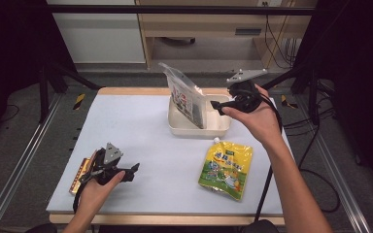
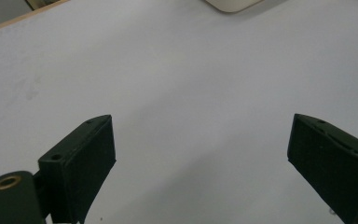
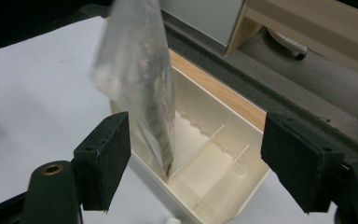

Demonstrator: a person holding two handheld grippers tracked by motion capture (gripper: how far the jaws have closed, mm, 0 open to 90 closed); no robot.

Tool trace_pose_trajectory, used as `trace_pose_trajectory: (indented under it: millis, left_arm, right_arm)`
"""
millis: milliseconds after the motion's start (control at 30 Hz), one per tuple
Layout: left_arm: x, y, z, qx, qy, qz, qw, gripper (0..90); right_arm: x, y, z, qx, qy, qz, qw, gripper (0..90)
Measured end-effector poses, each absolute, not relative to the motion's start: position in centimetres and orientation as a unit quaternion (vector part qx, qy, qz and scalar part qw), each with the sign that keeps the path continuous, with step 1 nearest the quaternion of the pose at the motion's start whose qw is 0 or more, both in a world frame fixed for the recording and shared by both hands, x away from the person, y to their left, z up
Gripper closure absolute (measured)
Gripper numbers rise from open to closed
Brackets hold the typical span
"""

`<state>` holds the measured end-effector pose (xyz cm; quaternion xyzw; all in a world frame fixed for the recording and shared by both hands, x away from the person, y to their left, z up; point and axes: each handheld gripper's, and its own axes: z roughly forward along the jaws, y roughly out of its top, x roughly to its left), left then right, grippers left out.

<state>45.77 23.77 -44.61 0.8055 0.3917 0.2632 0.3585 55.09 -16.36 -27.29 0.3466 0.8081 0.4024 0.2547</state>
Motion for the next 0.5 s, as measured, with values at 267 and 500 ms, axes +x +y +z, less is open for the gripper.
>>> trace_pose_trajectory:
  millis: [267, 500]
  left_arm:
    - [45.8, 23.8, -44.6, 0.805, 0.393, 0.264, 0.357, 7.5]
    - [45.8, 23.8, -44.7, 0.803, 0.395, 0.266, 0.358, 7.5]
  right_arm:
    - [53.8, -17.6, -29.0, 0.354, 0.804, 0.400, 0.259, 24.3]
    - [53.4, -18.6, -30.2, 0.364, 0.801, 0.398, 0.260, 24.1]
